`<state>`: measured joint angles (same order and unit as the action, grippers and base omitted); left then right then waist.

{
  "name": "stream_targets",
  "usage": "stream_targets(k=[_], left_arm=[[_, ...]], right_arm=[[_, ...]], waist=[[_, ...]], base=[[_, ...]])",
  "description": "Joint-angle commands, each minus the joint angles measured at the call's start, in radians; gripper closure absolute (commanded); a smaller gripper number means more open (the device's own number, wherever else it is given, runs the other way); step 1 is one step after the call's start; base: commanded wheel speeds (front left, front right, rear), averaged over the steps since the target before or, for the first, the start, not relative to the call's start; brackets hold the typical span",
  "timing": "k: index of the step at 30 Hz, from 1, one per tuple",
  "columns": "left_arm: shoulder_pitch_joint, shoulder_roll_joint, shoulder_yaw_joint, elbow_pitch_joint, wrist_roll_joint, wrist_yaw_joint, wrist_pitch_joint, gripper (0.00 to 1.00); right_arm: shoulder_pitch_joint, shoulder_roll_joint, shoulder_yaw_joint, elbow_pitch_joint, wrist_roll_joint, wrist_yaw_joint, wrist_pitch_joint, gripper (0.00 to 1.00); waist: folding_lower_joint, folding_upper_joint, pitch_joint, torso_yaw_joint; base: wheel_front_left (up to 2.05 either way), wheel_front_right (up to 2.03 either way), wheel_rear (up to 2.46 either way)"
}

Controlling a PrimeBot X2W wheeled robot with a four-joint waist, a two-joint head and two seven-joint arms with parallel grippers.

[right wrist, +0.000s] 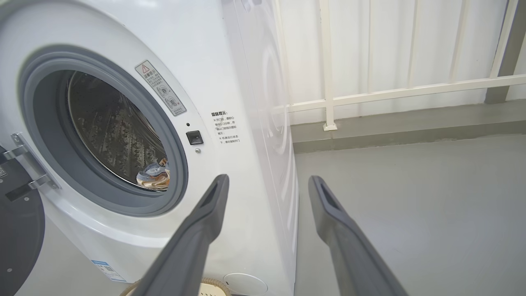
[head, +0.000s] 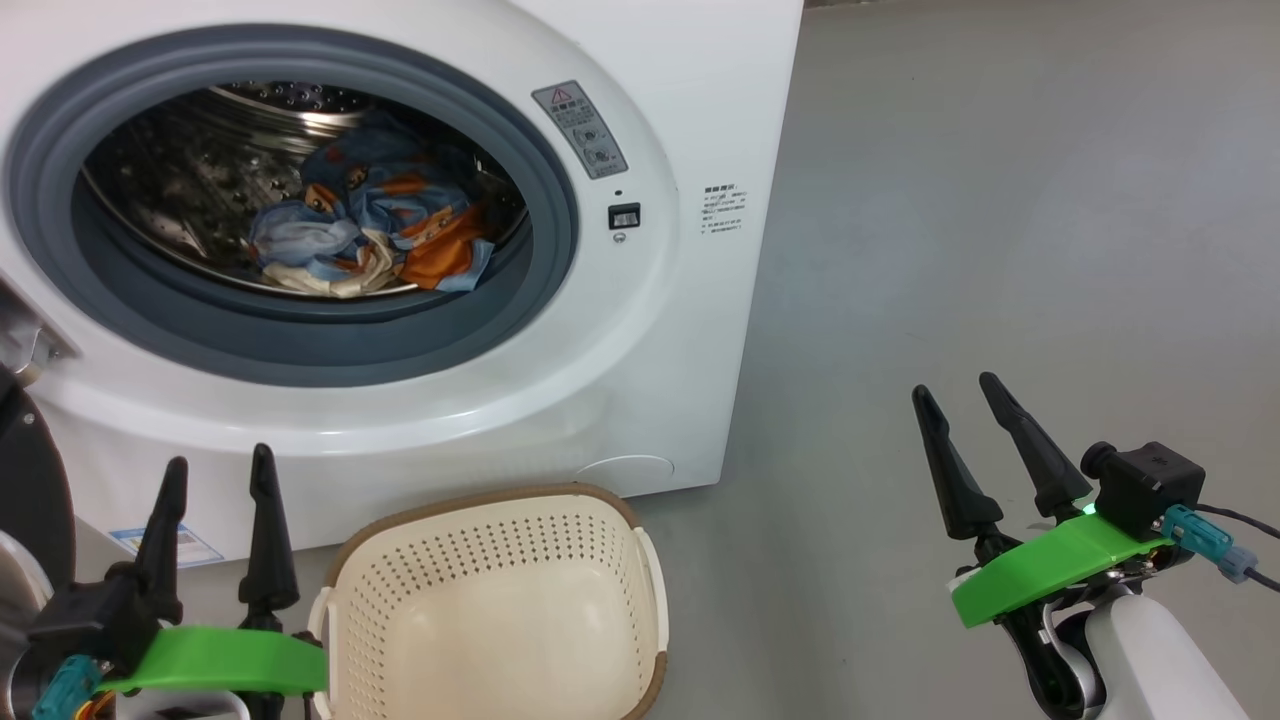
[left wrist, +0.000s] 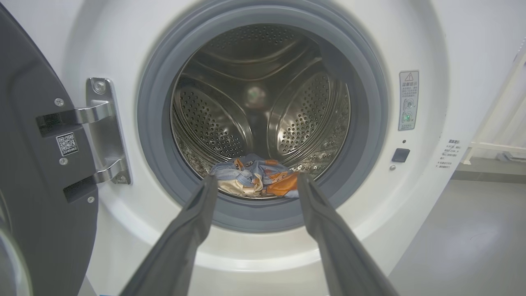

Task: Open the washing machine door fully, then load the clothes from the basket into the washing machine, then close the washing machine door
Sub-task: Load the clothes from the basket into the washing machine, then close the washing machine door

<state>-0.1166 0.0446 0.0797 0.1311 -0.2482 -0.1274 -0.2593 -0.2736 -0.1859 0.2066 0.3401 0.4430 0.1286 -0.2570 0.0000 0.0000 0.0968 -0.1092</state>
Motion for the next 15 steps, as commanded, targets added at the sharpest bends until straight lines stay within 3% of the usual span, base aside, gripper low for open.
stream_targets(k=[1, 15], left_arm=[[0.0, 0.011, 0.029, -0.029, 0.014, 0.004, -0.002, 0.0], [-0.006, 0.008, 0.023, -0.031, 0.009, 0.001, -0.002, 0.0]], right_arm=[[0.004, -0.004, 0.022, -0.026, 0.009, 0.002, -0.005, 0.0], [0.002, -0.005, 0.023, -0.024, 0.01, 0.002, -0.005, 0.0]], waist=[[0.0, 0.0, 0.001, 0.001], [0.0, 0.0, 0.002, 0.005]], base=[[0.0, 0.0, 0.0], [0.0, 0.0, 0.0]])
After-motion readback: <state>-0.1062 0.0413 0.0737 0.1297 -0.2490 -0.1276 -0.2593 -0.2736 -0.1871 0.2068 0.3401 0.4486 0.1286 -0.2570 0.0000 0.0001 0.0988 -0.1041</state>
